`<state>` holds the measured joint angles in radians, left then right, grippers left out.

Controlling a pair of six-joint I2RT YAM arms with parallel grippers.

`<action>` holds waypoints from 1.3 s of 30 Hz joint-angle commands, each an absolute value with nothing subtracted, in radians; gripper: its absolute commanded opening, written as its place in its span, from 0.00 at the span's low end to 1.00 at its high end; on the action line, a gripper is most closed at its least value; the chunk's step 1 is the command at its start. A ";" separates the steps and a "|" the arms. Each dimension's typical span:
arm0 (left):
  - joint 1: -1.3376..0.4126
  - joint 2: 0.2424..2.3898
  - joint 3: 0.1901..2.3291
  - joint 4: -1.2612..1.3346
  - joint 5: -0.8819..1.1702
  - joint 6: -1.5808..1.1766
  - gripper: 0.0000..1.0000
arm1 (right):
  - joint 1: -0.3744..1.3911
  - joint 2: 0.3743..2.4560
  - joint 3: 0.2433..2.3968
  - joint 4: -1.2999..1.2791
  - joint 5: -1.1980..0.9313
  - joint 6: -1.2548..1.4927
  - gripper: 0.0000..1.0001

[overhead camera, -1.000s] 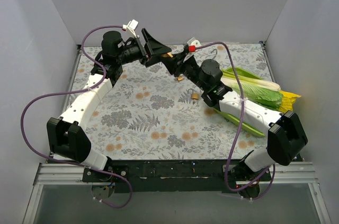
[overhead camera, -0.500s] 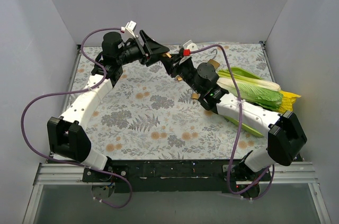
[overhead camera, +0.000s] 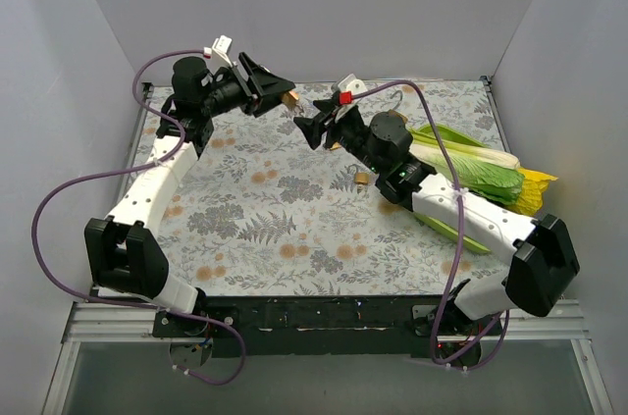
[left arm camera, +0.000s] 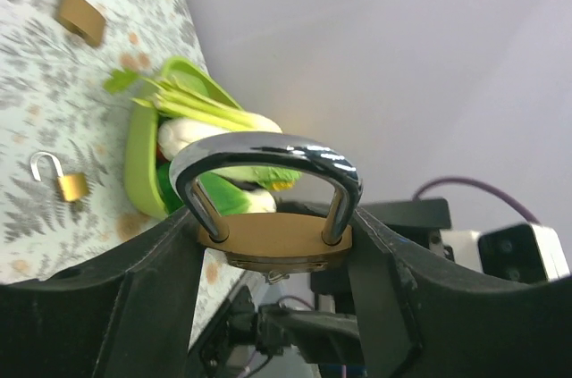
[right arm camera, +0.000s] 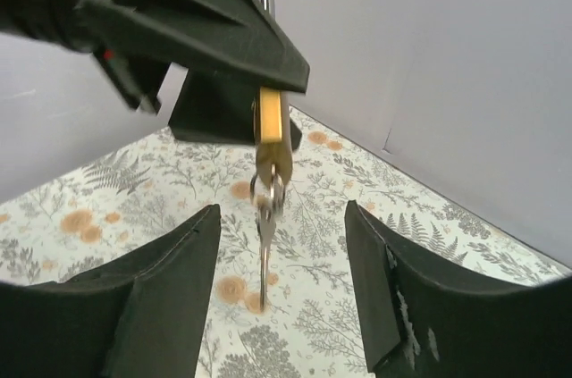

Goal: Lock with the key
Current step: Lock the lock.

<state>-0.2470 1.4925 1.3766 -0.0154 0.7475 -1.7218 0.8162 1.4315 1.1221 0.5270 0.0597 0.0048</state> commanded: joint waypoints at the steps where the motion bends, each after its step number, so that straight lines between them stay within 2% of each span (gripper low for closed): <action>1: -0.173 1.454 1.417 0.020 0.770 -1.707 0.00 | 0.799 1.325 1.138 0.424 -0.086 -0.067 0.62; 2: -0.173 1.444 1.411 0.031 0.776 -1.703 0.00 | 0.798 1.309 1.132 0.416 -0.106 -0.078 0.52; 4: -0.175 1.433 1.391 0.037 0.782 -1.703 0.00 | 0.796 1.302 1.131 0.400 -0.146 -0.097 0.48; 13: -0.175 1.397 1.336 0.031 0.787 -1.684 0.00 | 0.795 1.413 1.249 0.356 -0.227 -0.107 0.41; 22: -0.175 1.376 1.308 0.031 0.810 -1.681 0.00 | 0.795 1.460 1.293 0.339 -0.173 -0.144 0.40; 28: -0.175 1.379 1.307 0.035 0.821 -1.690 0.00 | 0.795 1.480 1.304 0.327 -0.141 -0.158 0.36; 34: -0.176 1.384 1.304 0.046 0.833 -1.700 0.00 | 0.795 1.496 1.316 0.316 -0.126 -0.167 0.26; 36: -0.178 1.381 1.298 0.049 0.835 -1.701 0.00 | 0.795 1.496 1.316 0.314 -0.124 -0.170 0.18; 39: -0.181 1.381 1.296 0.051 0.833 -1.701 0.00 | 0.795 1.503 1.325 0.299 -0.129 -0.167 0.11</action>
